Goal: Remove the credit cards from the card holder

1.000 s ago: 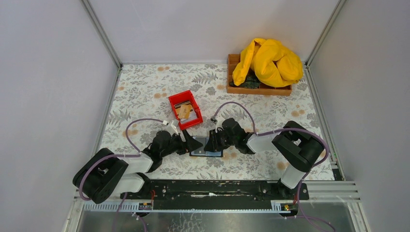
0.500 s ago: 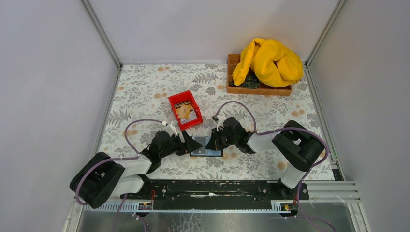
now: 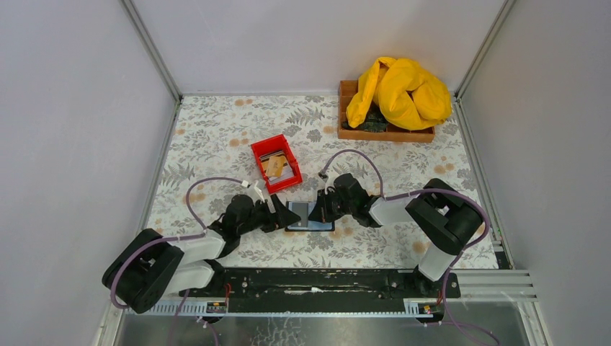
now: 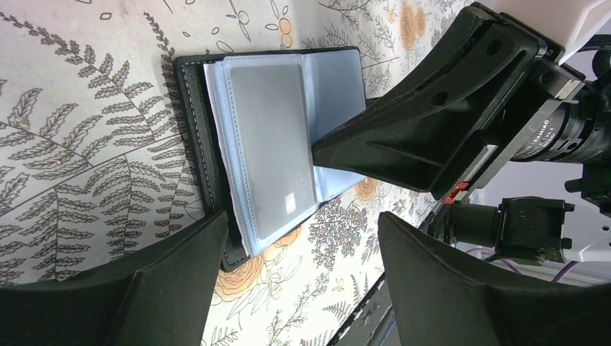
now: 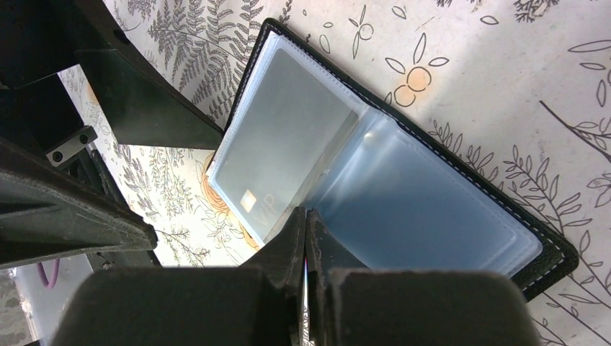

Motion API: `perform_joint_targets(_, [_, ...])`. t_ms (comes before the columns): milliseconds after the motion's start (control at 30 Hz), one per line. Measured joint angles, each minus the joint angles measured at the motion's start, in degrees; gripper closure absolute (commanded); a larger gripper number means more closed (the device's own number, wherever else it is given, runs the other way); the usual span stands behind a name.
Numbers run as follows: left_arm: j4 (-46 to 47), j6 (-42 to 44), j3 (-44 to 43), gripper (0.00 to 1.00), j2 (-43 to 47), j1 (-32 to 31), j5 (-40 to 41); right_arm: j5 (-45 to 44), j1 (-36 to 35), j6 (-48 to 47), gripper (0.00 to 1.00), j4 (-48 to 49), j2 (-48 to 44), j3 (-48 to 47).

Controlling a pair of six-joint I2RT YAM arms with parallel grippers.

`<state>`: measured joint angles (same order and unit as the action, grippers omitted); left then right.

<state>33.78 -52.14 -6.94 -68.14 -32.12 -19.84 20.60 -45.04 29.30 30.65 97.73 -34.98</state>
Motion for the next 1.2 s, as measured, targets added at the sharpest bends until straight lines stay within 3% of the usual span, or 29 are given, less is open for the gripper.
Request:
perform_joint_targets(133, [0.0,0.0,-0.5,0.16,-0.4,0.1,-0.5,0.2,0.2,0.1,1.00,0.1,0.4,-0.2])
perform_joint_targets(467, [-9.3,1.4,-4.2,0.15,8.5,0.1,2.3,0.4,0.2,0.1,1.00,0.1,0.7,-0.5])
perform_joint_targets(900, [-8.4,1.6,-5.4,0.15,-1.0,0.1,1.5,0.5,0.2,0.1,1.00,0.1,0.7,-0.5])
perform_joint_targets(1200, [-7.5,1.5,-5.4,0.15,0.5,0.1,0.1,0.6,0.3,0.1,1.00,0.1,0.7,-0.5])
